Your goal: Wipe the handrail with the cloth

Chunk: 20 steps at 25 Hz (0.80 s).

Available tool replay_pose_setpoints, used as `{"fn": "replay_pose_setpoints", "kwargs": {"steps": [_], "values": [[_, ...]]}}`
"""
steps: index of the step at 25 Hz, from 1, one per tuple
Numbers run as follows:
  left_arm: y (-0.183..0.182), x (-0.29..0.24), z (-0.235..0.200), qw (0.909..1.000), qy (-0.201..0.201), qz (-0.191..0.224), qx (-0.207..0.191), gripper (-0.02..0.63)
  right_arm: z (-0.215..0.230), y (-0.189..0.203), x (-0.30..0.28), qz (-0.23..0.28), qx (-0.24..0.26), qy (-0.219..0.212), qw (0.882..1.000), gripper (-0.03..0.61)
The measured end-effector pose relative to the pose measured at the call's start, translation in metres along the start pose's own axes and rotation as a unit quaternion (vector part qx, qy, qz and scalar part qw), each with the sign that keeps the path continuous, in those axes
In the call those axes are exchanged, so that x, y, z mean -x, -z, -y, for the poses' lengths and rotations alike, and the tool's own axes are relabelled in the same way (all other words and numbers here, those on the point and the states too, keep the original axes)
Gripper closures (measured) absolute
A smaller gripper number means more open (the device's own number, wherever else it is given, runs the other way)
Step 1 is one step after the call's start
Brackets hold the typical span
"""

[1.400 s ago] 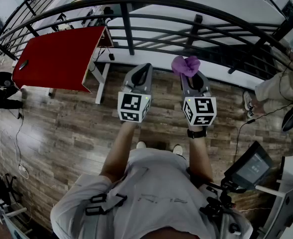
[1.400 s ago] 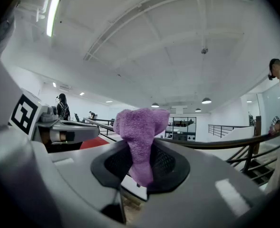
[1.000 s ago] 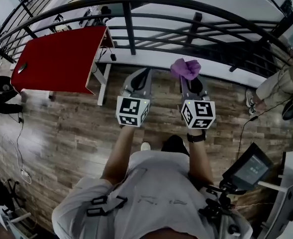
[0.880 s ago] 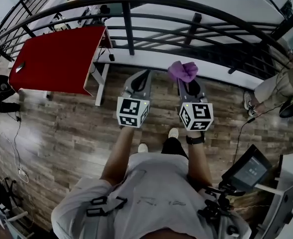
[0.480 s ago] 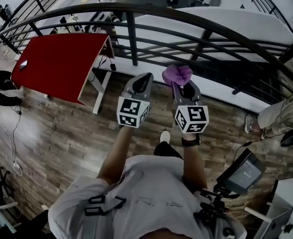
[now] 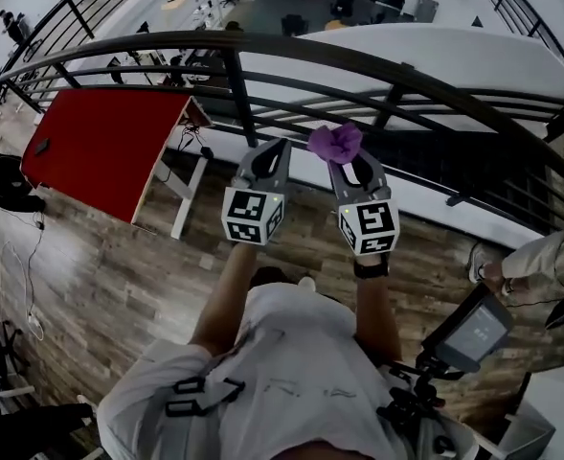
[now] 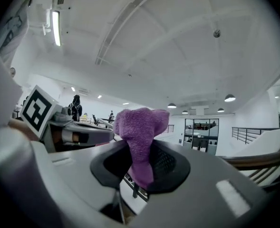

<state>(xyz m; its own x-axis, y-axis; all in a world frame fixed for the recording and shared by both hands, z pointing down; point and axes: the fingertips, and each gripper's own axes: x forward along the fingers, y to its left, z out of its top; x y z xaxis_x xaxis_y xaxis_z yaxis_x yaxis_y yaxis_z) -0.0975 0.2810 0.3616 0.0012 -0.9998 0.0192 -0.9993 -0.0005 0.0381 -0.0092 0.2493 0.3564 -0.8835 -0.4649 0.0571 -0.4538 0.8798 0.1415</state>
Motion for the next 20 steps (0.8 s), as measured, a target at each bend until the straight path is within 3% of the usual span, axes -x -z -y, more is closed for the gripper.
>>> {"fn": "replay_pose_setpoints", "kwargs": {"steps": [7,12,16,20], "values": [[0.014,-0.061,-0.047,0.9999,-0.014,-0.005,-0.005,0.615,0.017,0.042,-0.072,-0.055,0.016,-0.038,0.998,0.485],[0.019,-0.125,-0.111,0.9996,-0.025,0.009,-0.009,0.615,0.046,0.056,-0.16,-0.068,0.01,-0.042,0.997,0.485],[0.007,-0.181,-0.176,0.9985,-0.05,0.017,-0.014,0.615,0.081,0.047,-0.245,-0.074,0.049,-0.053,0.995,0.485],[-0.007,-0.206,-0.252,0.9962,-0.082,0.026,-0.009,0.615,0.082,0.043,-0.339,-0.102,0.111,-0.085,0.985,0.485]]}}
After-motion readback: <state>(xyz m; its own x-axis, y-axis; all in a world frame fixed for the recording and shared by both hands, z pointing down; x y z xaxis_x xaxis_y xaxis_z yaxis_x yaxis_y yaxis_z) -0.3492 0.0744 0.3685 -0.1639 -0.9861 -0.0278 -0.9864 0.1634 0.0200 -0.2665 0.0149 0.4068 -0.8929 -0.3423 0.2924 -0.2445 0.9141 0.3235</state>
